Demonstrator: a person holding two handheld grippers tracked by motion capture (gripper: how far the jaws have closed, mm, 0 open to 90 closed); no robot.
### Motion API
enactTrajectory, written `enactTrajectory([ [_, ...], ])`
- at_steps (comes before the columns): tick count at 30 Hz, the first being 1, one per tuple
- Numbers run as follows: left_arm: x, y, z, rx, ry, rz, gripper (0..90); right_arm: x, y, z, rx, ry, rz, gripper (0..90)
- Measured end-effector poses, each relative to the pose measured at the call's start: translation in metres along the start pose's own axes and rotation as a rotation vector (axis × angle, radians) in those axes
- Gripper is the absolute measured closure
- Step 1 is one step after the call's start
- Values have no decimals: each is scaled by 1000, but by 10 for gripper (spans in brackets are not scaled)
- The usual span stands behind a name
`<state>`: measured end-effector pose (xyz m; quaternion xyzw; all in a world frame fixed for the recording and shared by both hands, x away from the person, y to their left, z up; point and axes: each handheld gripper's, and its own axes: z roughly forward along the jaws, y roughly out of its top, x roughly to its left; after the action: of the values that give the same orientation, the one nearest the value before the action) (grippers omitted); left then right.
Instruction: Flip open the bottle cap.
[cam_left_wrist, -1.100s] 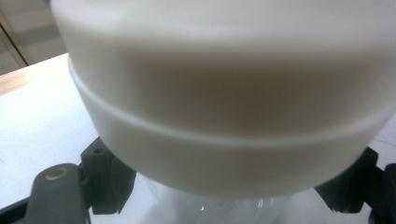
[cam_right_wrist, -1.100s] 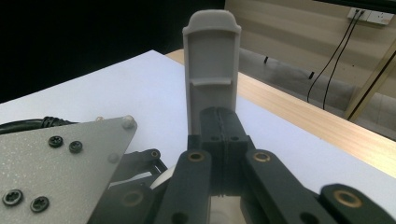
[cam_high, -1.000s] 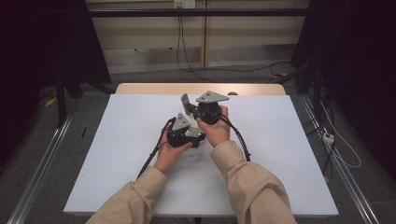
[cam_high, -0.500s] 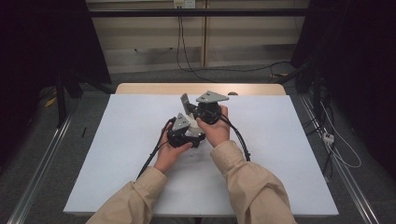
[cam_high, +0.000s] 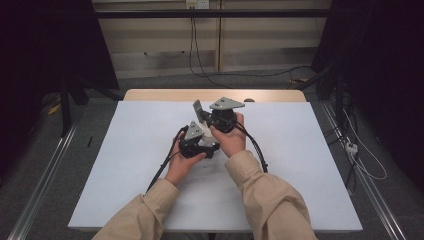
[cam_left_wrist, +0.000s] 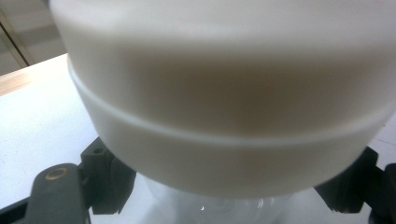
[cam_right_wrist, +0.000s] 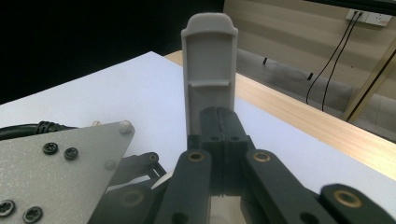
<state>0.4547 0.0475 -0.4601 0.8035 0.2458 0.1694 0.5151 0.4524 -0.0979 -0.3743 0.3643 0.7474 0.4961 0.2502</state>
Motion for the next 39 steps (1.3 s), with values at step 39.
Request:
enactTrajectory([
  [39, 0, 0, 0, 3, 1, -4, 188, 1, 7, 4, 6, -4, -13, 900],
])
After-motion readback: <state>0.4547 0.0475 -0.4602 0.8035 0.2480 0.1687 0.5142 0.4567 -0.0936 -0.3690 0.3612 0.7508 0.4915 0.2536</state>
